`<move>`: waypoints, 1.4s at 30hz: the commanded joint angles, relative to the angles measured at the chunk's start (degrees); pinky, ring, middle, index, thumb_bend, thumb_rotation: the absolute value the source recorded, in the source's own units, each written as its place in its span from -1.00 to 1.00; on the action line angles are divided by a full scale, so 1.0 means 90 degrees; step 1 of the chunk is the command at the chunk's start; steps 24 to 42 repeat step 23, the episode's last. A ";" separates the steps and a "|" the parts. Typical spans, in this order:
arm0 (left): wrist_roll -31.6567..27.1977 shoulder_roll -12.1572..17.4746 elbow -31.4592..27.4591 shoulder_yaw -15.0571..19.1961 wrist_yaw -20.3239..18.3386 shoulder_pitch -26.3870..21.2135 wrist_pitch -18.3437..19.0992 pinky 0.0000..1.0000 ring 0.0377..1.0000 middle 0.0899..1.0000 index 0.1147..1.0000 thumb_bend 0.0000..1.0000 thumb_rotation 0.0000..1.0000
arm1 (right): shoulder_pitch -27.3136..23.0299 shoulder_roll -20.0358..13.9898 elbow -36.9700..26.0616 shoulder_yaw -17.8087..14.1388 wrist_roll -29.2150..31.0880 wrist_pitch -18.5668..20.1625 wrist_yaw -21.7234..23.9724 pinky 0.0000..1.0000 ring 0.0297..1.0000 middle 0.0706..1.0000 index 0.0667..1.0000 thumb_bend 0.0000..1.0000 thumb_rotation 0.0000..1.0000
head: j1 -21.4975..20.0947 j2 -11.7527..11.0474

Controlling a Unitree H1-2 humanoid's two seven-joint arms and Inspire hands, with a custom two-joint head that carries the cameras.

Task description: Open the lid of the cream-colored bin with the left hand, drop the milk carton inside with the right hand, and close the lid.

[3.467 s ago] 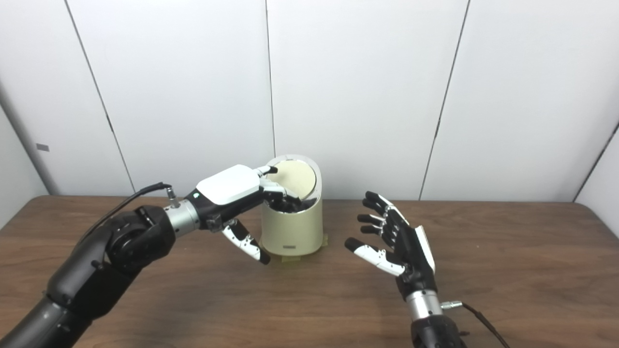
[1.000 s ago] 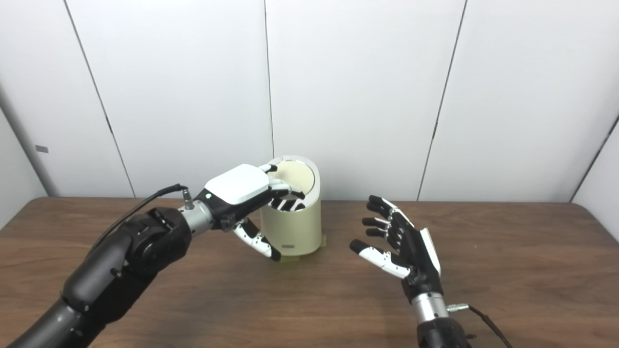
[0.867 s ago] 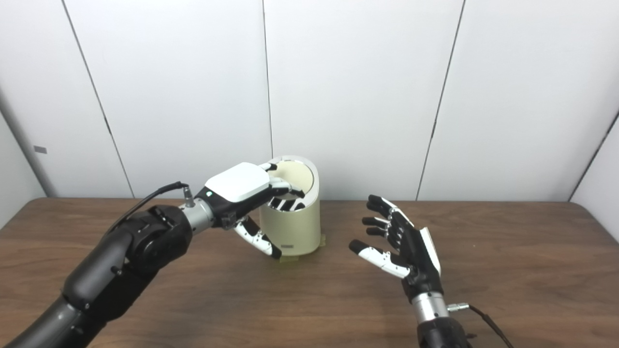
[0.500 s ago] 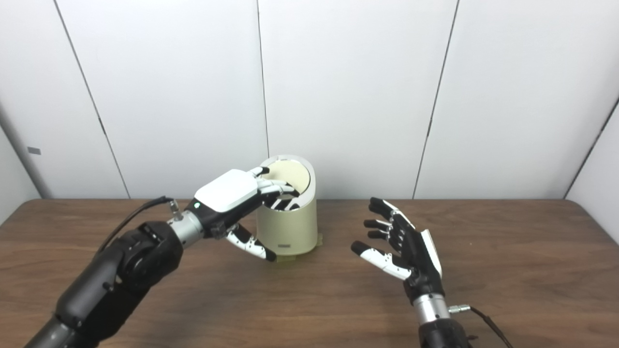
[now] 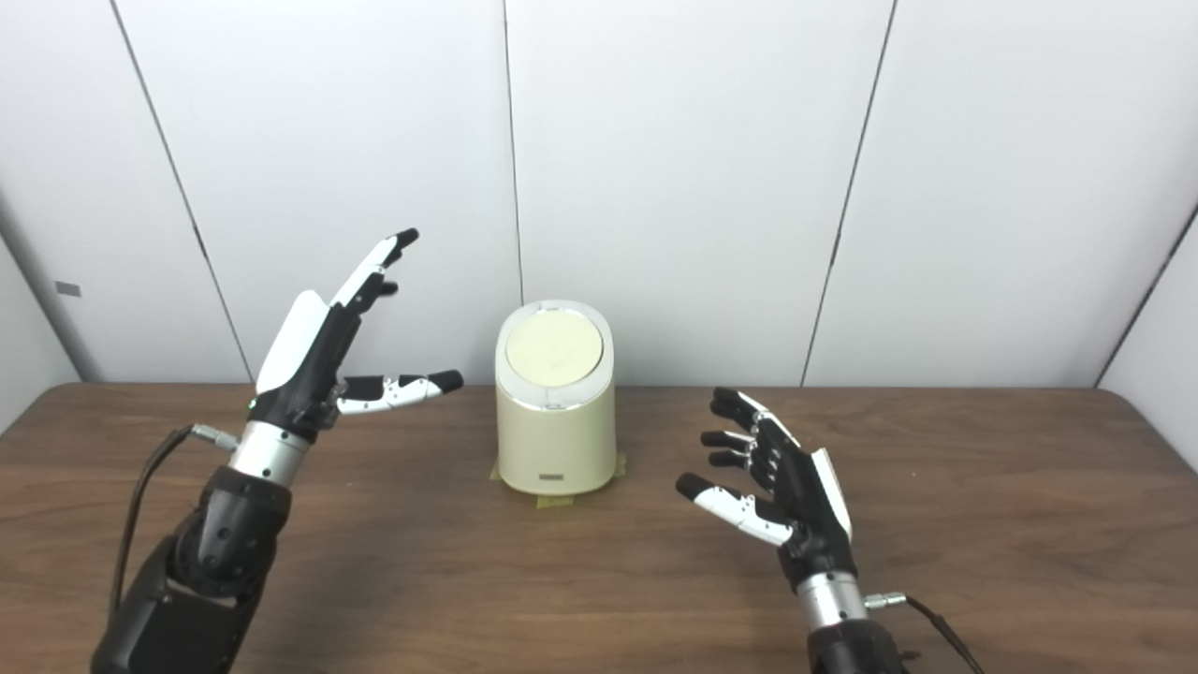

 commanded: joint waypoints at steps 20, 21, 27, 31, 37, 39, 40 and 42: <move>-0.3224 -0.0366 0.0091 0.0906 -0.1610 0.1073 0.0771 0.05 0.26 0.41 0.42 0.40 -0.81 | -0.0056 -0.0345 0.0117 -0.0149 0.0278 -0.0828 0.0099 0.24 0.49 0.66 0.67 0.56 -0.29 | -0.0110 0.0062; -0.3125 -0.0354 0.0150 0.0858 -0.1647 0.1095 0.0602 0.10 0.30 0.45 0.45 0.43 -0.74 | -0.0039 -0.0349 0.0115 -0.0154 0.0281 -0.0832 0.0101 0.25 0.49 0.66 0.67 0.56 -0.31 | -0.0147 0.0062; -0.3017 -0.0350 0.0237 0.0788 -0.1704 0.1133 0.0338 0.10 0.30 0.46 0.46 0.45 -0.64 | -0.0001 -0.0355 0.0075 -0.0159 0.0280 -0.0835 0.0106 0.27 0.50 0.66 0.68 0.56 -0.32 | -0.0174 0.0059; -0.3017 -0.0350 0.0237 0.0788 -0.1704 0.1133 0.0338 0.10 0.30 0.46 0.46 0.45 -0.64 | -0.0001 -0.0355 0.0075 -0.0159 0.0280 -0.0835 0.0106 0.27 0.50 0.66 0.68 0.56 -0.32 | -0.0174 0.0059; -0.3017 -0.0350 0.0237 0.0788 -0.1704 0.1133 0.0338 0.10 0.30 0.46 0.46 0.45 -0.64 | -0.0001 -0.0355 0.0075 -0.0159 0.0280 -0.0835 0.0106 0.27 0.50 0.66 0.68 0.56 -0.32 | -0.0174 0.0059; -0.3017 -0.0350 0.0237 0.0788 -0.1704 0.1133 0.0338 0.10 0.30 0.46 0.46 0.45 -0.64 | -0.0001 -0.0355 0.0075 -0.0159 0.0280 -0.0835 0.0106 0.27 0.50 0.66 0.68 0.56 -0.32 | -0.0174 0.0059; -0.3017 -0.0350 0.0237 0.0788 -0.1704 0.1133 0.0338 0.10 0.30 0.46 0.46 0.45 -0.64 | -0.0001 -0.0355 0.0075 -0.0159 0.0280 -0.0835 0.0106 0.27 0.50 0.66 0.68 0.56 -0.32 | -0.0174 0.0059; -0.3017 -0.0350 0.0237 0.0788 -0.1704 0.1133 0.0338 0.10 0.30 0.46 0.46 0.45 -0.64 | -0.0001 -0.0355 0.0075 -0.0159 0.0280 -0.0835 0.0106 0.27 0.50 0.66 0.68 0.56 -0.32 | -0.0174 0.0059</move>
